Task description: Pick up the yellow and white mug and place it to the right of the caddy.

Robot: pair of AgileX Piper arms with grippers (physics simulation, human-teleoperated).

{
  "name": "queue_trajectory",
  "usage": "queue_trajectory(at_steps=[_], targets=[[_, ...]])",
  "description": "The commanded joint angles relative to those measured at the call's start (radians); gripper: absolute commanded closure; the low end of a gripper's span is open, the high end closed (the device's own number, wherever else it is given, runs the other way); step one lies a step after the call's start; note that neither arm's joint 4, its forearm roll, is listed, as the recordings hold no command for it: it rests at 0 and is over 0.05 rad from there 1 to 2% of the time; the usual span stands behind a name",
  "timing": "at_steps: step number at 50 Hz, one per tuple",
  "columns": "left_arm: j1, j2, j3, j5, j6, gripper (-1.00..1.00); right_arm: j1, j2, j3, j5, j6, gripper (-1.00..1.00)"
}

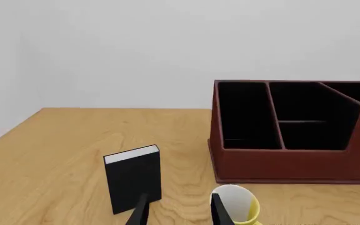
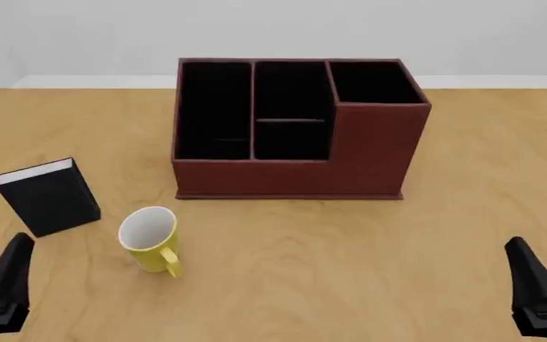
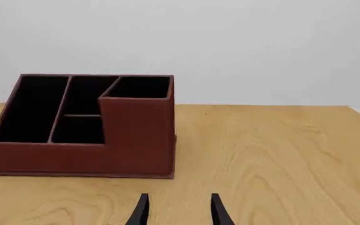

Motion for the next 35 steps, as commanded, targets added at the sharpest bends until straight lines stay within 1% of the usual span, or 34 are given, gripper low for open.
queue_trajectory(at_steps=[1,2,3,4,5,7,8,12,14,16,17,18,19,22,25,26,27,28,30,31,32,33,34,35], targets=[[-0.010,-0.001,0.006,-0.014,0.012,-1.00,0.152,0.003,-0.007,0.025,-0.013,-1.00],[0.005,-0.001,-0.003,-0.030,0.042,-1.00,0.187,0.024,-0.004,0.003,-0.031,-1.00],[-0.003,-0.001,-0.006,-0.020,0.019,-1.00,0.176,0.024,-0.002,-0.009,-0.038,-1.00],[-0.009,-0.001,-0.014,-0.028,0.016,-1.00,0.186,0.092,0.002,-0.075,-0.027,-1.00],[-0.008,-0.001,-0.011,-0.029,0.021,-1.00,0.200,0.135,0.002,-0.124,-0.034,-1.00],[0.003,-0.001,-0.021,-0.029,0.026,-1.00,0.239,0.216,0.002,-0.202,-0.032,-1.00],[0.013,-0.001,-0.021,-0.031,0.023,-1.00,0.272,0.246,0.002,-0.236,-0.034,-1.00],[0.025,-0.001,-0.023,-0.033,0.019,-1.00,0.355,0.348,0.002,-0.339,-0.045,-1.00],[0.031,-0.001,-0.022,-0.035,0.022,-1.00,0.392,0.417,0.001,-0.406,-0.055,-1.00],[0.038,-0.001,-0.027,-0.043,0.057,-1.00,0.447,0.537,-0.002,-0.520,-0.064,-1.00],[0.039,-0.001,-0.031,-0.045,0.055,-1.00,0.451,0.567,-0.002,-0.548,-0.067,-1.00],[0.049,-0.001,-0.040,-0.031,0.027,-1.00,0.464,0.659,-0.002,-0.626,-0.070,-1.00],[0.052,-0.001,-0.040,-0.039,0.050,-1.00,0.474,0.699,-0.005,-0.660,-0.069,-1.00],[0.059,-0.001,-0.043,-0.036,0.034,-1.00,0.500,0.862,-0.006,-0.808,-0.067,-1.00],[0.064,-0.001,-0.050,-0.035,0.033,-1.00,0.540,0.955,-0.017,-0.891,-0.074,-1.00],[0.054,-0.001,-0.052,-0.042,0.037,-1.00,0.542,1.023,-0.022,-0.953,-0.056,-1.00],[0.055,-0.001,-0.051,-0.041,0.041,-1.00,0.548,1.044,-0.027,-0.966,-0.051,-1.00],[0.063,-0.001,-0.057,-0.039,0.035,-1.00,0.574,1.128,-0.032,-1.036,-0.063,-1.00],[0.067,-0.001,-0.063,-0.038,0.025,-1.00,0.612,1.210,-0.041,-1.105,-0.077,-1.00],[0.069,-0.001,-0.068,-0.039,0.019,-1.00,0.620,1.224,-0.044,-1.116,-0.080,-1.00],[0.067,-0.001,-0.076,-0.038,-0.001,-1.00,0.630,1.277,-0.050,-1.157,-0.085,-1.00],[0.048,-0.001,-0.092,-0.035,-0.043,-1.00,0.635,1.295,-0.050,-1.176,-0.086,-1.00],[0.043,-0.001,-0.105,-0.026,-0.020,-1.00,0.639,1.335,-0.056,-1.205,-0.087,-1.00],[0.047,-0.001,-0.111,-0.031,-0.021,-1.00,0.644,1.354,-0.060,-1.221,-0.092,-1.00]])
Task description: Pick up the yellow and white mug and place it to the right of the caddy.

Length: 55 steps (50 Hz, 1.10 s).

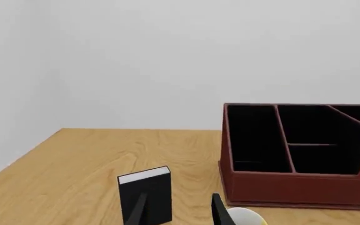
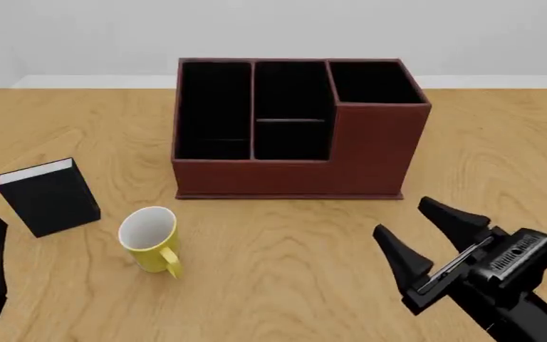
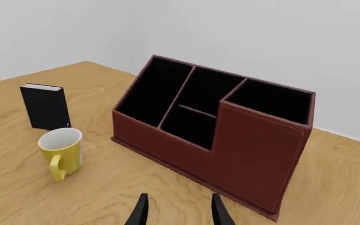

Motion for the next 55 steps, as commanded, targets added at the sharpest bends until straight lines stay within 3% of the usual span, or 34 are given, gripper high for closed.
queue_trajectory(at_steps=[1,3,4,5,6,7,10,15,25,38,55], targets=[[0.002,0.000,-0.079,0.023,-0.042,-1.00,0.132,0.411,-0.038,-0.346,-0.025,-1.00],[0.001,0.000,-0.134,0.080,-0.054,-1.00,0.154,0.424,-0.051,-0.349,-0.026,-1.00],[-0.009,0.000,-0.152,0.101,-0.013,-1.00,0.156,0.431,-0.057,-0.350,-0.024,-1.00],[-0.026,0.000,-0.209,0.149,-0.091,-1.00,0.164,0.428,-0.063,-0.346,-0.020,-1.00],[-0.016,0.000,-0.236,0.167,-0.068,-1.00,0.169,0.429,-0.066,-0.345,-0.023,-1.00],[-0.001,0.000,-0.251,0.199,-0.042,-1.00,0.192,0.415,-0.070,-0.336,-0.024,-1.00],[-0.002,0.000,-0.277,0.241,-0.095,-1.00,0.225,0.452,-0.083,-0.348,-0.029,-1.00],[-0.001,0.000,-0.318,0.267,-0.087,-1.00,0.284,0.506,-0.122,-0.351,-0.028,-1.00],[0.023,0.000,-0.354,0.296,-0.098,-1.00,0.356,0.636,-0.231,-0.351,0.001,-1.00],[0.056,0.000,-0.339,0.283,-0.137,-1.00,0.376,0.798,-0.373,-0.346,0.027,-1.00],[0.095,0.000,-0.319,0.264,-0.191,-1.00,0.473,0.865,-0.588,-0.164,0.025,-1.00]])
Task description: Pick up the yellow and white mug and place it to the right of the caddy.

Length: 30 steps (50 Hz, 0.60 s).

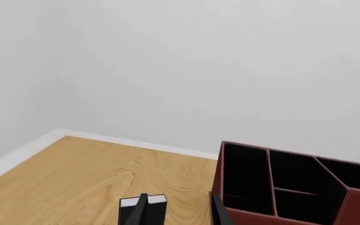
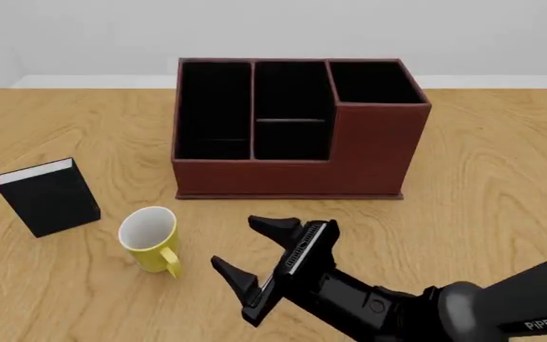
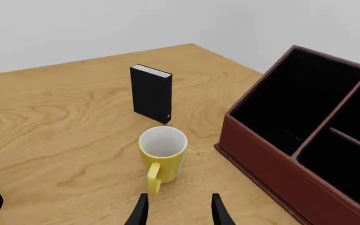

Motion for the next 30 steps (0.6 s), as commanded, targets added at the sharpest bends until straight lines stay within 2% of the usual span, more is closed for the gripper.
queue_trajectory(at_steps=[1,6,14,24,30], targets=[[0.028,0.000,0.020,-0.015,-0.048,-1.00,0.054,0.090,-0.159,0.098,0.002,-1.00],[0.041,0.000,0.041,-0.030,-0.074,-1.00,0.074,0.128,-0.239,0.151,0.017,-1.00],[0.061,0.000,0.060,-0.039,-0.094,-1.00,0.077,0.188,-0.307,0.182,0.034,-1.00],[0.075,0.000,0.076,-0.050,-0.111,-1.00,0.085,0.257,-0.360,0.186,0.032,-1.00],[0.073,0.000,0.086,-0.053,-0.116,-1.00,0.062,0.291,-0.363,0.181,0.044,-1.00]])
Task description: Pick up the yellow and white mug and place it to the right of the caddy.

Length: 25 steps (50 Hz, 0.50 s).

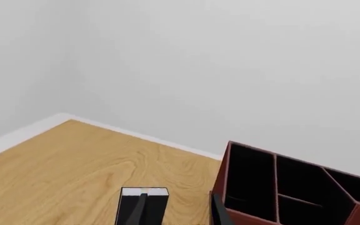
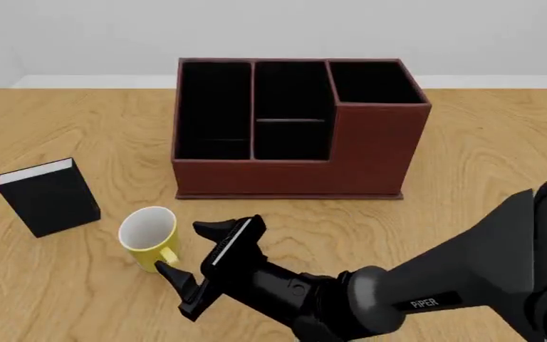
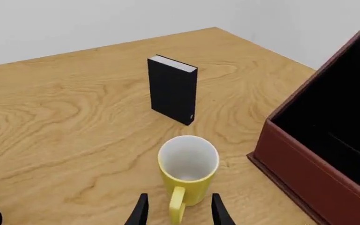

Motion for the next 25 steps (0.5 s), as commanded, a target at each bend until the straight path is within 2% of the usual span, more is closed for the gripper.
queue_trajectory(at_steps=[1,2,10,25], targets=[[0.008,0.000,0.020,-0.012,-0.015,-1.00,-0.006,0.082,-0.053,0.009,0.008,-1.00],[0.009,0.000,0.021,-0.012,-0.018,-1.00,-0.007,0.098,-0.064,0.021,0.029,-1.00],[0.017,0.000,0.045,-0.027,-0.029,-1.00,-0.011,0.137,-0.107,0.026,0.007,-1.00],[0.040,0.001,0.075,-0.046,-0.047,-1.00,-0.006,0.220,-0.181,0.044,0.009,-1.00]])
